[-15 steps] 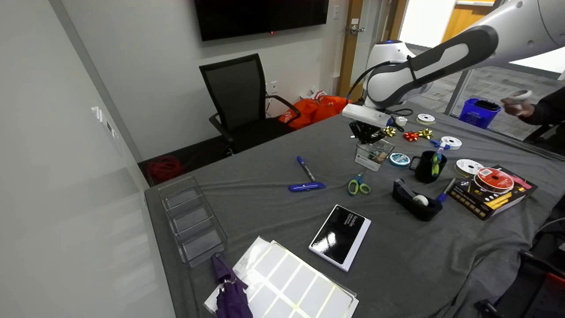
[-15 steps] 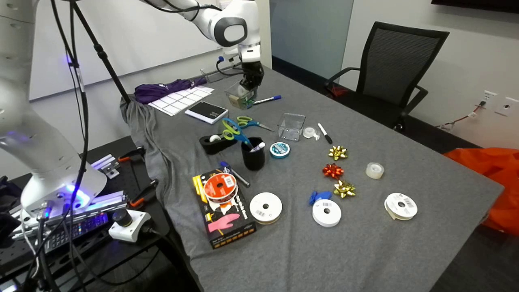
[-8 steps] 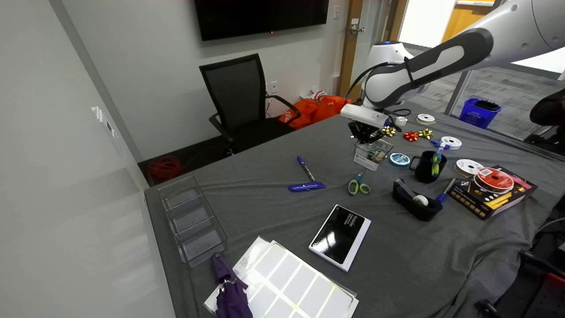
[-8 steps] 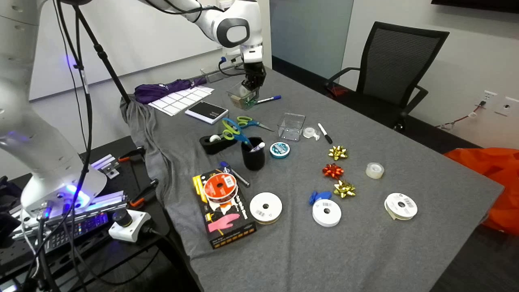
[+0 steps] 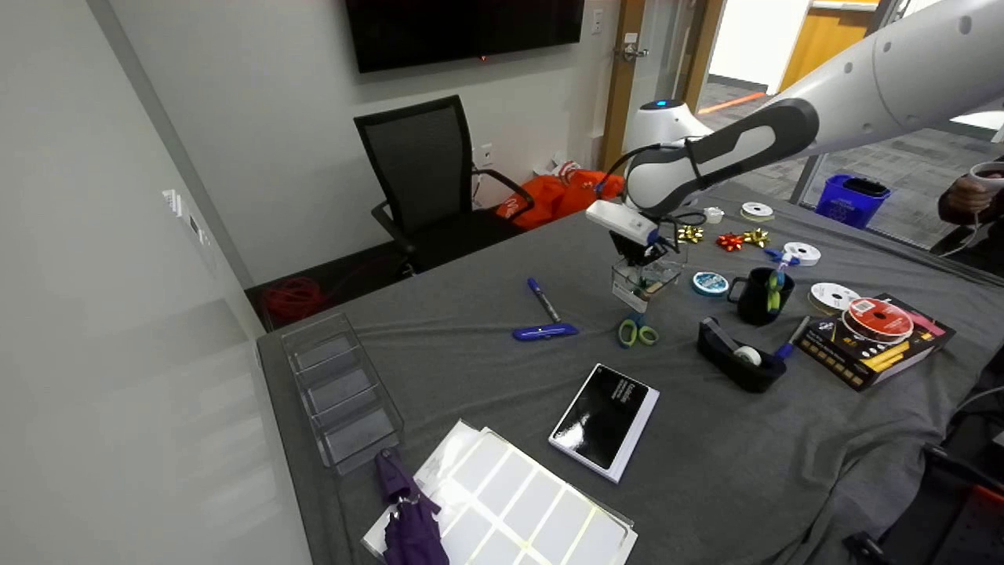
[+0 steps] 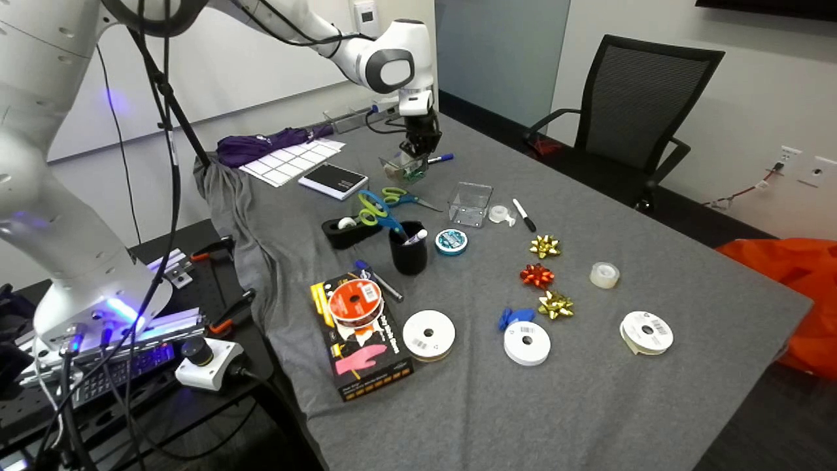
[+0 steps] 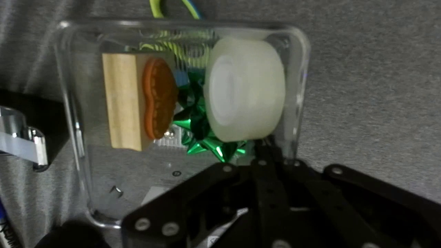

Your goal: Move the clear container in front backwards.

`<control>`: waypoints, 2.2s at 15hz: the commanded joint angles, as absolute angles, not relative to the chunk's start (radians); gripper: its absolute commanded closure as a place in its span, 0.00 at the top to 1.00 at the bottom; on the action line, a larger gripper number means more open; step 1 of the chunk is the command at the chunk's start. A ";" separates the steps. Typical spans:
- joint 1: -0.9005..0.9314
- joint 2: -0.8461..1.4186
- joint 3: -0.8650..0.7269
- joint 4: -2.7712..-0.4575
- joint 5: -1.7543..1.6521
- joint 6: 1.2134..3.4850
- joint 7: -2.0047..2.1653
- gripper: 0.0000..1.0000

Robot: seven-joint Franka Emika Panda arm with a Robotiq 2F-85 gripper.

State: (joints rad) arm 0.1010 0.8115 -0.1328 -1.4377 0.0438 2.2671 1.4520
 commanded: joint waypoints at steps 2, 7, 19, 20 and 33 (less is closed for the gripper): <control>0.111 0.951 -0.159 -1.239 0.033 2.200 1.562 0.01; 0.102 1.048 -0.165 -1.093 0.025 2.145 1.640 0.01; 0.075 1.234 -0.175 -0.783 -0.026 2.018 1.697 0.40; 0.073 1.240 -0.173 -0.769 -0.031 2.006 1.694 0.46; 0.038 1.128 -0.105 -0.787 0.033 1.954 1.515 1.00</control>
